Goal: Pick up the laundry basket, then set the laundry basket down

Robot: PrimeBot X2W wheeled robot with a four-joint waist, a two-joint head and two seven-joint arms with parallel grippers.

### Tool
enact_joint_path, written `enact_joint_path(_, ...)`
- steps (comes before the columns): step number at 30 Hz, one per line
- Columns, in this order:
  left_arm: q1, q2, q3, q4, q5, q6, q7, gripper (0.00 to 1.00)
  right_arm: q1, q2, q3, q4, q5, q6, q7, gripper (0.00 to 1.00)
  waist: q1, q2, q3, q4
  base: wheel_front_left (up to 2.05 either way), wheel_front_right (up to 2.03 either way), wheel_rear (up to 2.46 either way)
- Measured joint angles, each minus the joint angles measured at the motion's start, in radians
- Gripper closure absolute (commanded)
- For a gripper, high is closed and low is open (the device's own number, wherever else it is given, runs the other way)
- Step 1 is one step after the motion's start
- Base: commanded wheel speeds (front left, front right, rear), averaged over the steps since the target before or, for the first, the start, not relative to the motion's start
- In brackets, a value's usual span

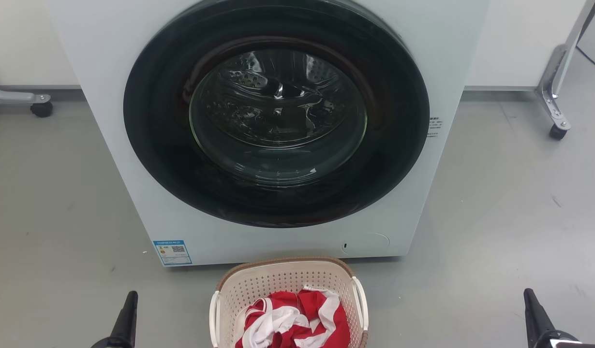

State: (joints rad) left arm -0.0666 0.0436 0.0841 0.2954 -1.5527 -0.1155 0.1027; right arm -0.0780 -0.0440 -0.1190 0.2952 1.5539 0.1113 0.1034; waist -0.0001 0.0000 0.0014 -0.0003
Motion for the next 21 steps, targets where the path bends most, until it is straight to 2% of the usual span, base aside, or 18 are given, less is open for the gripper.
enact_joint_path(5, -0.014, -0.001, 0.007, 0.001, -0.045, -0.008, 0.011, 1.0, -0.009, 0.001, -0.014, 0.003, 0.042, 0.007, 0.01, 1.0, 0.0, 0.0, 0.0, 0.0, 0.0, 0.0, 0.0)
enact_joint_path(21, -0.014, -0.001, 0.007, 0.001, -0.047, -0.008, 0.011, 1.0, -0.014, 0.001, -0.014, 0.003, 0.042, 0.008, 0.01, 1.0, 0.0, 0.0, 0.0, 0.0, 0.0, 0.0, 0.0)
